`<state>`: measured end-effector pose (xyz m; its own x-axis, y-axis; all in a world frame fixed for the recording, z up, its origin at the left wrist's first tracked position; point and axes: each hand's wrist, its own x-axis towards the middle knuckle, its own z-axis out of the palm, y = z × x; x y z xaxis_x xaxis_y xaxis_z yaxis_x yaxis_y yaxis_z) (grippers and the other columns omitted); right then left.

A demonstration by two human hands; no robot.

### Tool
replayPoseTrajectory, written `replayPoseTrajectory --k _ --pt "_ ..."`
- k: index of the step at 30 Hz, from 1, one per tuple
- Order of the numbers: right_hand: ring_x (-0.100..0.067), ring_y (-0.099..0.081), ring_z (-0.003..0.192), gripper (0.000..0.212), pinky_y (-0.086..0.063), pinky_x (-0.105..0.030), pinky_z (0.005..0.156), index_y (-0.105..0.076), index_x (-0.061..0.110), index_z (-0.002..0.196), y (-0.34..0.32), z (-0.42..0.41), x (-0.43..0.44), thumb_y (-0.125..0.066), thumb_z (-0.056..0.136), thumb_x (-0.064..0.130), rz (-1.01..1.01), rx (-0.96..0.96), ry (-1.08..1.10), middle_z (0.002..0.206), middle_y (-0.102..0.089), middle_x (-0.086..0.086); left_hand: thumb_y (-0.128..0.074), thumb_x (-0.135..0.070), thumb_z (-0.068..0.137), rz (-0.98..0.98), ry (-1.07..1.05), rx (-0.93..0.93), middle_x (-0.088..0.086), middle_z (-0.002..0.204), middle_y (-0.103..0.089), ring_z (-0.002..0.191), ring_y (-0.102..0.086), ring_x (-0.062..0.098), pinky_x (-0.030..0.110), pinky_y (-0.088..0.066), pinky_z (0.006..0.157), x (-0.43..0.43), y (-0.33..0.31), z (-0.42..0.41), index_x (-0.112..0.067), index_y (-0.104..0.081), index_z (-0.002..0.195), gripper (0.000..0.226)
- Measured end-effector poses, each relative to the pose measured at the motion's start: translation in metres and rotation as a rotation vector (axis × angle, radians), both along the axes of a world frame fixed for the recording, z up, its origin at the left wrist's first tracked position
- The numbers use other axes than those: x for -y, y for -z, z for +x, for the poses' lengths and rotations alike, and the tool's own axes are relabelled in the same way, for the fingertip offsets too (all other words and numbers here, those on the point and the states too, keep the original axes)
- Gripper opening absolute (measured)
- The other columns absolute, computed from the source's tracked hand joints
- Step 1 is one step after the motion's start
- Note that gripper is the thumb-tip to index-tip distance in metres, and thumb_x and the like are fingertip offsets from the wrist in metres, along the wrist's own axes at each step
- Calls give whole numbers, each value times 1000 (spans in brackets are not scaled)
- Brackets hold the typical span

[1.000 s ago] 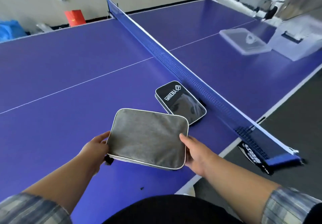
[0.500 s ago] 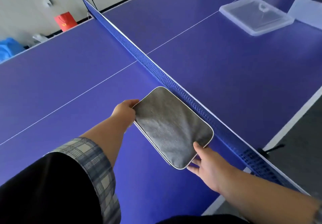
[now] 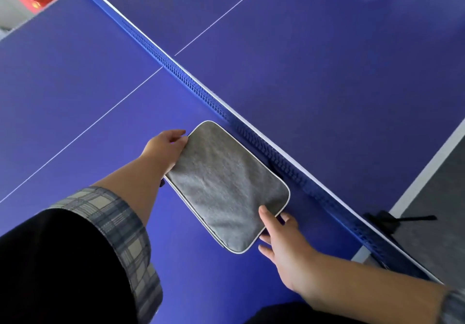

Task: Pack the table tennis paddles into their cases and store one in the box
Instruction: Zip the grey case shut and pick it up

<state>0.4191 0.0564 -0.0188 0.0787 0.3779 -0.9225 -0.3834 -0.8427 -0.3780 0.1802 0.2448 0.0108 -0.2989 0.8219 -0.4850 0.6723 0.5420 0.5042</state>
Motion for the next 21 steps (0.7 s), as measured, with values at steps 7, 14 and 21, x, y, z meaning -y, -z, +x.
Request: replayPoseTrajectory --k 7,14,21 --pt "-15 -64 112 72 -45 -37 108 -63 35 117 9 3 4 -80 55 69 -1 -115 79 120 -68 8 -39 -107 34 -387 179 -8 0 130 -56 114 -56 36 50 -53 78 -10 6 4 -39 -53 130 119" --pt "-11 -73 97 56 -54 -34 93 -64 28 116 -8 14 23 -80 71 57 91 -111 90 104 -77 9 -76 -82 34 -449 -120 386 5 102 -78 98 -72 27 46 -51 96 75 -6 -30 -17 -71 111 100" --pt "-21 -74 97 86 -54 -43 98 -68 22 115 -77 17 47 -74 48 75 258 0 -17 105 -78 2 -78 -71 46 -295 -221 575 8 110 -75 104 -69 28 47 -50 96 169 -54 -45 -12 -67 115 91"
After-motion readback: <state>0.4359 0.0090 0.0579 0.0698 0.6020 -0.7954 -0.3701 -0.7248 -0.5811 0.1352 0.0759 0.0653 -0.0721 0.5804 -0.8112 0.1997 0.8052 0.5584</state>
